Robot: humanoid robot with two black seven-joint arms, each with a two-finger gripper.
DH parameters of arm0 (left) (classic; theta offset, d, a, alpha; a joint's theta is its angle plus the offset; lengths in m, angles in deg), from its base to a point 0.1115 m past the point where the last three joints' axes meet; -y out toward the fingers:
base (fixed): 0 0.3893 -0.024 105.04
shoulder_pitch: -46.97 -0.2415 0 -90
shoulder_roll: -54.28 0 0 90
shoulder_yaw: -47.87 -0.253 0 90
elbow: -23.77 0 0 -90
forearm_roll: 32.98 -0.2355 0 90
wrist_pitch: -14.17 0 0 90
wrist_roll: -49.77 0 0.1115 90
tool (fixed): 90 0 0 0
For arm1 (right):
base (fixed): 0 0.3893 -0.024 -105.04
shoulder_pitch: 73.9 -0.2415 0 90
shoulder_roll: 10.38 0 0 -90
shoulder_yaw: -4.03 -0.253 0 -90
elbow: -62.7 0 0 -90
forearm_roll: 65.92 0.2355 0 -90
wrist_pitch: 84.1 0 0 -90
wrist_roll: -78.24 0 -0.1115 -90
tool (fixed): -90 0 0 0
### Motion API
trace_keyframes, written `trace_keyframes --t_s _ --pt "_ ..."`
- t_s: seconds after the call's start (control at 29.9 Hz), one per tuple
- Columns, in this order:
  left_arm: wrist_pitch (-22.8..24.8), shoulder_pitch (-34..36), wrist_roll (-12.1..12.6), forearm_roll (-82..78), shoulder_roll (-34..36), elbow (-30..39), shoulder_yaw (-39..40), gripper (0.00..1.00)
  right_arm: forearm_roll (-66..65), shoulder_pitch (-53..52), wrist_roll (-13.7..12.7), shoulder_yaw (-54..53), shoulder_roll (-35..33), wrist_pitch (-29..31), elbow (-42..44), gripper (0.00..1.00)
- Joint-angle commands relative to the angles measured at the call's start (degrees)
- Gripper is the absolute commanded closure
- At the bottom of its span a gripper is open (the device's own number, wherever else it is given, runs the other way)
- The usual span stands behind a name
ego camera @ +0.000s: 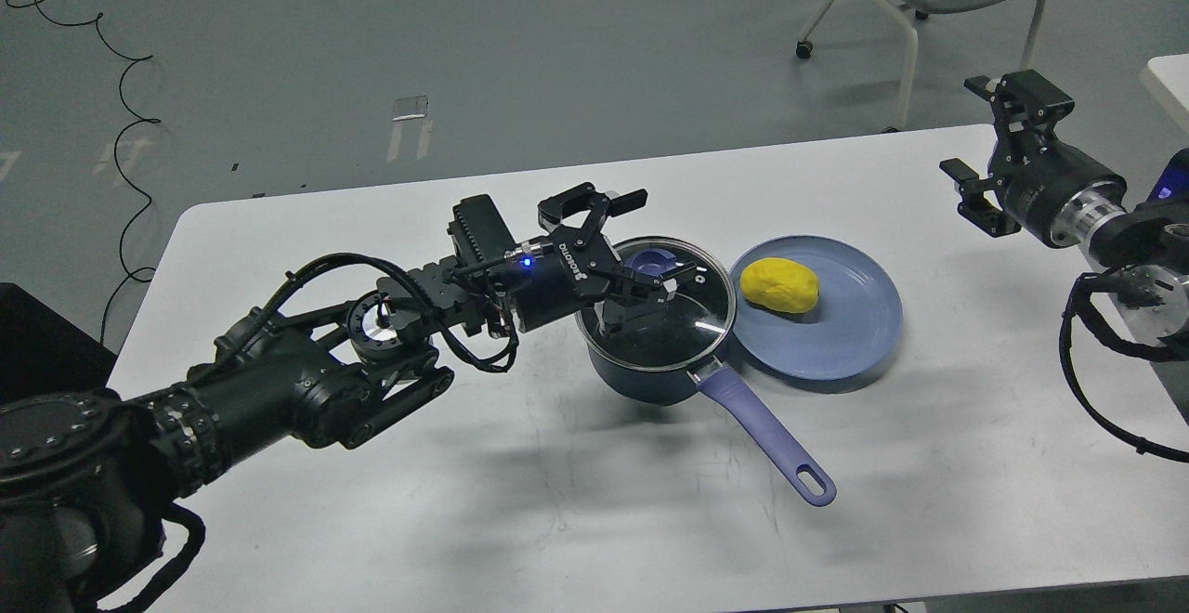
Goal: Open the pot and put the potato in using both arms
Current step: 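Lower the left gripper onto the purple knob of the glass lid, then close the left gripper around the purple lid knob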
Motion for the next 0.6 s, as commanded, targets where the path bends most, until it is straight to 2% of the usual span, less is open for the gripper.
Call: trace_keyframes --t_s 0.0,0.2,0.4,0.57 --pt "0.02 0.49 -0.01 0.15 -0.50 -1.23 -3.66 0.02 0.00 0.00 0.05 0.00 0.15 -0.09 0.00 0.01" --pt "0.02 0.49 -0.01 0.41 -1.29 -1.68 -6.32 0.02 0.00 0.09 -0.04 0.00 0.06 -0.09 0.44 0.01" --pt "0.02 0.49 -0.01 0.67 -3.48 -7.47 -7.37 0.02 0.00 0.09 -0.04 0.00 0.06 -0.09 0.88 0.01" --pt "0.02 0.84 -0.01 0.94 -3.75 -7.83 -7.37 0.02 0.00 0.09 0.05 0.09 0.06 0.00 1.23 0.01"
